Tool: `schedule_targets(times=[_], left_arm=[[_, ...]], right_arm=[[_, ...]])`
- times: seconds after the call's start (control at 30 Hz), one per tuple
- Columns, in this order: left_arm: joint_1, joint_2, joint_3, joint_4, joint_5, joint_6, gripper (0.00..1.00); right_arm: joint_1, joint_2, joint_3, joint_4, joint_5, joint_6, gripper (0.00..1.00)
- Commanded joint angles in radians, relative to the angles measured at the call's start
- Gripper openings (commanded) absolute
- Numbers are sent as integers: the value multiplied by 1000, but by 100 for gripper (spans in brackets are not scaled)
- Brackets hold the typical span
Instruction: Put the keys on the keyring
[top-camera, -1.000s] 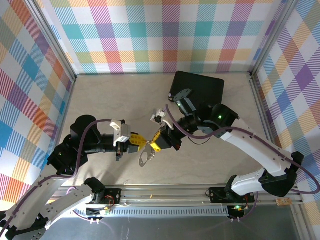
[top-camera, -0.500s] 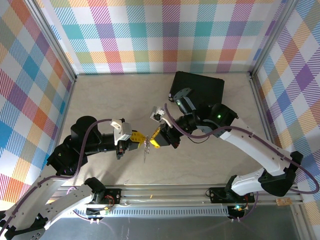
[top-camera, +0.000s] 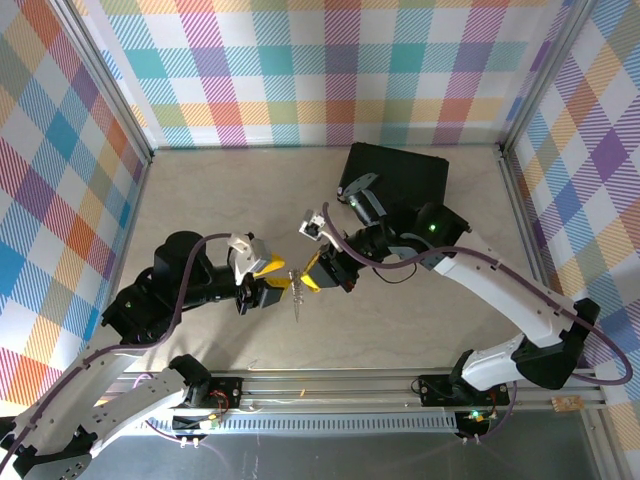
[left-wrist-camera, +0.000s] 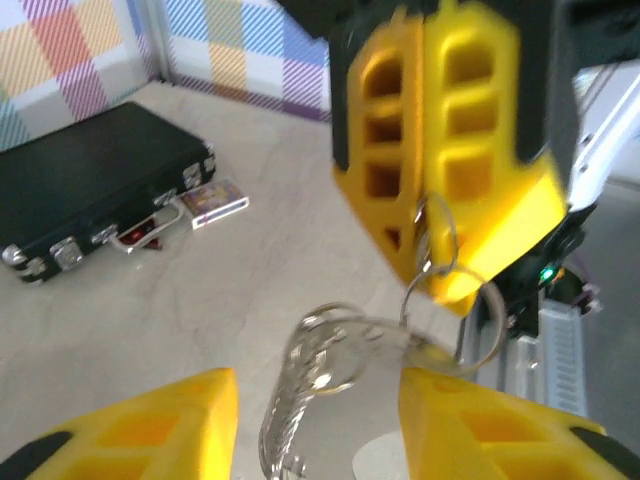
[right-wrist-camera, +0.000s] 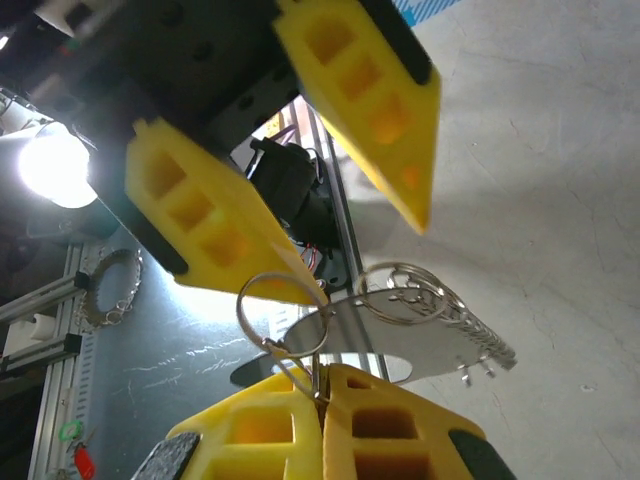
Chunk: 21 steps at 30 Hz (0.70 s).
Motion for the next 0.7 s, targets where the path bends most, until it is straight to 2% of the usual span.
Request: schedule_targets(times=[0.0,0.03,0.07,0.3,0.43,0.67], left_arm=[[-4,-39,-26,17,-95,-75,68],[-4,-45,-29,17,-113,-97,88],[-4,-47,-33,16,-124,-118,100],[-4,-96,-85,33,-180,-219,100],[-3,-146,-132,80,-194,-257,100],[-4,-181,-155,76,-298,-282,100]], right_arm=[[-30,24,20,-19,12,28,0],[-40,29,14,-17,15,34,0],[-48,36,9,-16,18,39,0],[-67,111,19,-58,106,34,0],[-67,176,44,-110,203,7,0],[-76,296,76,-142,312,-33,0]])
